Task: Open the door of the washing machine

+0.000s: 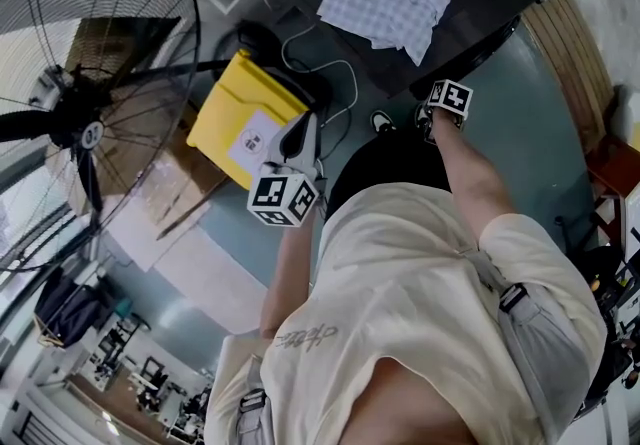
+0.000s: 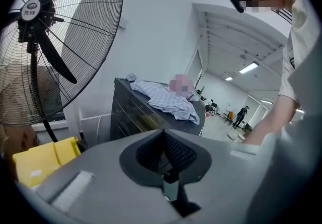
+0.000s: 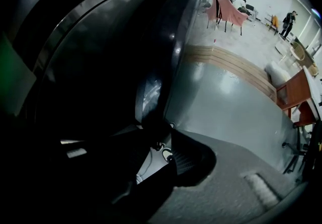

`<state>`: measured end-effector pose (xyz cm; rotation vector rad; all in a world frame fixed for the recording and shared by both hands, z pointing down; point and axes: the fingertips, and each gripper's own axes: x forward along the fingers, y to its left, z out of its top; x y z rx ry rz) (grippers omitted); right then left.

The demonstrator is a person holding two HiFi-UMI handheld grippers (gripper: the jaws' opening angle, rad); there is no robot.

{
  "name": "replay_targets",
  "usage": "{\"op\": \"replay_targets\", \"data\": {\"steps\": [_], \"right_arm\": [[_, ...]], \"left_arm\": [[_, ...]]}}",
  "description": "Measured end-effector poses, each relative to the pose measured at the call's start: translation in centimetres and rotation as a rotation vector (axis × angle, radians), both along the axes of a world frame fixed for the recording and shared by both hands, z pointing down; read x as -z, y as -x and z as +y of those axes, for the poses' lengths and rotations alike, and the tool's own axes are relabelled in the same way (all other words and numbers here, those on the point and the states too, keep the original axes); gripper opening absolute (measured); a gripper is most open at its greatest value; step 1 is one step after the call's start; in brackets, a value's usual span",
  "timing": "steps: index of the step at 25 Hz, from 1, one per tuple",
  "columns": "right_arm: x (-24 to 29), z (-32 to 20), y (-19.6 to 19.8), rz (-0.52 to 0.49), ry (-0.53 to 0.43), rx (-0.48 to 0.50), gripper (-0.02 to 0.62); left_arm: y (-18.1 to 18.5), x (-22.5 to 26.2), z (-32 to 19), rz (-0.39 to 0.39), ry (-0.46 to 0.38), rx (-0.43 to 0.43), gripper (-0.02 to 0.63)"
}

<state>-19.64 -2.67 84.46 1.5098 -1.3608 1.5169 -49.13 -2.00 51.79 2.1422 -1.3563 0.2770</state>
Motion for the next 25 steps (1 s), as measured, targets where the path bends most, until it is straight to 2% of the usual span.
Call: {"op": "replay_targets", "data": {"steps": [11, 17, 25], "right_arm": [[-0.2, 3.5, -3.4, 0.038, 0.029, -0.034, 0.109], [-0.2, 6.2, -6.6, 0.089, 0.07, -0.067, 0.088], [-0.3, 9.5, -12.2, 0.131, 0.096, -0.087, 0.075]], "left_arm": [[-3.9, 0.1, -1.4, 0.015, -0.008, -0.104, 0.018], [-6.0, 1.3, -1.8, 0.078, -0.017, -0.142, 0.018], [-9.5, 2.0, -1.2, 0.053, -0.03, -0.217, 0.018]]}}
